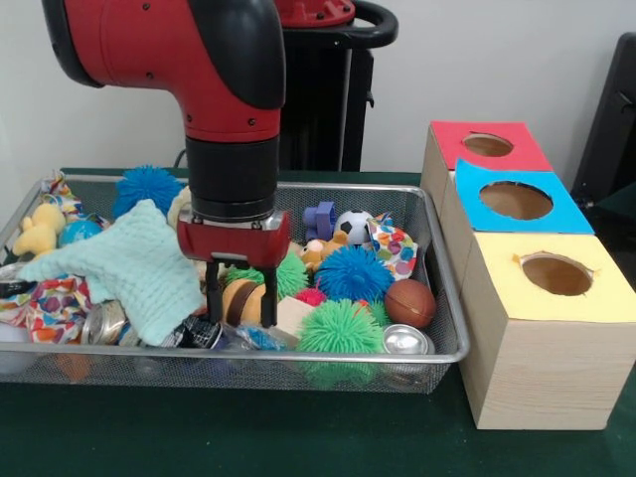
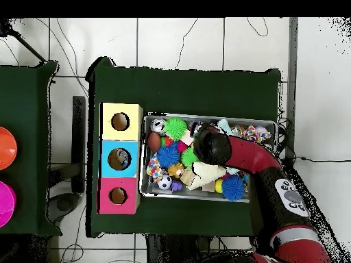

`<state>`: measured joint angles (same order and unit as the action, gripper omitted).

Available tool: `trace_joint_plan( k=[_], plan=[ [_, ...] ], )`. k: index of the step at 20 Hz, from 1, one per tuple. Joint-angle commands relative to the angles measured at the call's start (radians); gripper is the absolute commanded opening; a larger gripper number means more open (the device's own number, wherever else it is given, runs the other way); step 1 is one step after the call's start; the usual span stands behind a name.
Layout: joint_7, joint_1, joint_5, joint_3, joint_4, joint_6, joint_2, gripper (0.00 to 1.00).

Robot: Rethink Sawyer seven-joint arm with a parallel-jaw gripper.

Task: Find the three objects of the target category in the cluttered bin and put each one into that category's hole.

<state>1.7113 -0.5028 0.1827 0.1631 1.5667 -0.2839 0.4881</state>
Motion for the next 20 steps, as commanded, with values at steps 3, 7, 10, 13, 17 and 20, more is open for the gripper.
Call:
trace_joint_plan(
  k=[3, 7, 10, 13, 17, 20],
  plan=[
    [0.005, -0.019, 0.047, 0.066, -0.081, -0.014, -0.078, 1.0],
    [0.027, 0.0, 0.05, 0.057, -0.089, 0.024, -0.111, 1.0],
    [0.034, 0.011, 0.054, 0.053, -0.098, 0.041, -0.136, 1.0],
    [0.041, 0.027, 0.061, 0.044, -0.093, 0.051, -0.141, 0.0],
    [0.059, 0.024, 0.057, 0.051, -0.07, 0.078, -0.137, 0.0],
    [0.077, 0.026, 0.05, 0.041, -0.028, 0.078, -0.102, 0.0]
  ],
)
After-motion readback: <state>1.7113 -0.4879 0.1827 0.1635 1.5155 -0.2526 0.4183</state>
